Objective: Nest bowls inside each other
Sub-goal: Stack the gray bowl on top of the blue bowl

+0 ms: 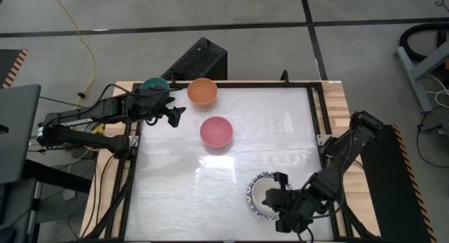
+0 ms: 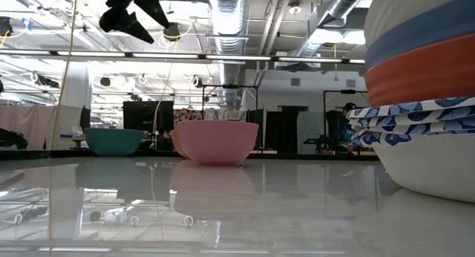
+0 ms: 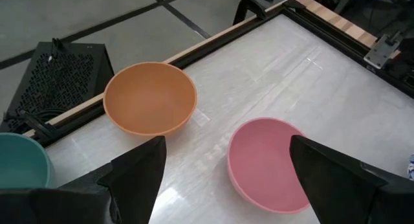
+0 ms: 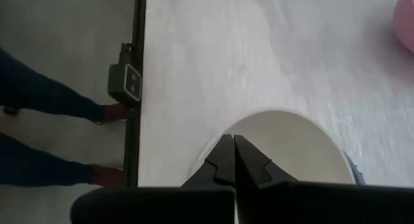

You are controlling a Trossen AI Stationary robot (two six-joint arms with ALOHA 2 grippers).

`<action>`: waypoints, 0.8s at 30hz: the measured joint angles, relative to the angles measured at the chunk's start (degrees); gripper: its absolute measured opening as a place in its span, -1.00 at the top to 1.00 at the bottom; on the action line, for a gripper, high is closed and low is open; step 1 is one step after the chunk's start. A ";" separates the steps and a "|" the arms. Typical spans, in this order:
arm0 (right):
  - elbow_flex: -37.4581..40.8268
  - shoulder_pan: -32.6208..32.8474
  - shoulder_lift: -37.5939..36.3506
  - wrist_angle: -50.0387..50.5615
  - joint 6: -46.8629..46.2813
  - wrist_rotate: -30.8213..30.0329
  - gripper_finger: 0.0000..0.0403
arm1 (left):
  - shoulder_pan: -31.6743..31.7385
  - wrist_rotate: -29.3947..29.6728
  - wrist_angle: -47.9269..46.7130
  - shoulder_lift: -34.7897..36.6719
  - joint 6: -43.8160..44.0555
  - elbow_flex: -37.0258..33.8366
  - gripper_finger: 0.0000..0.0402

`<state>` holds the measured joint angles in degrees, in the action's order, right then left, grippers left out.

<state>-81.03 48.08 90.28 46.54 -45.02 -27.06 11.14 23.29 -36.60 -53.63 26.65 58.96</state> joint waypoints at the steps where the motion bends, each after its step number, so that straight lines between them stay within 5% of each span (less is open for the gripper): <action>1: -0.01 0.20 0.00 -0.06 -0.12 -0.07 0.96 | 0.00 0.00 0.00 0.00 0.00 0.00 -0.58; 24: 0.07 1.77 4.26 0.68 -1.52 3.16 0.96 | 0.00 0.09 0.00 0.00 0.09 0.00 -0.58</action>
<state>-80.97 49.86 94.54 47.21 -46.53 -23.90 11.14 23.38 -36.60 -53.63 26.74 58.96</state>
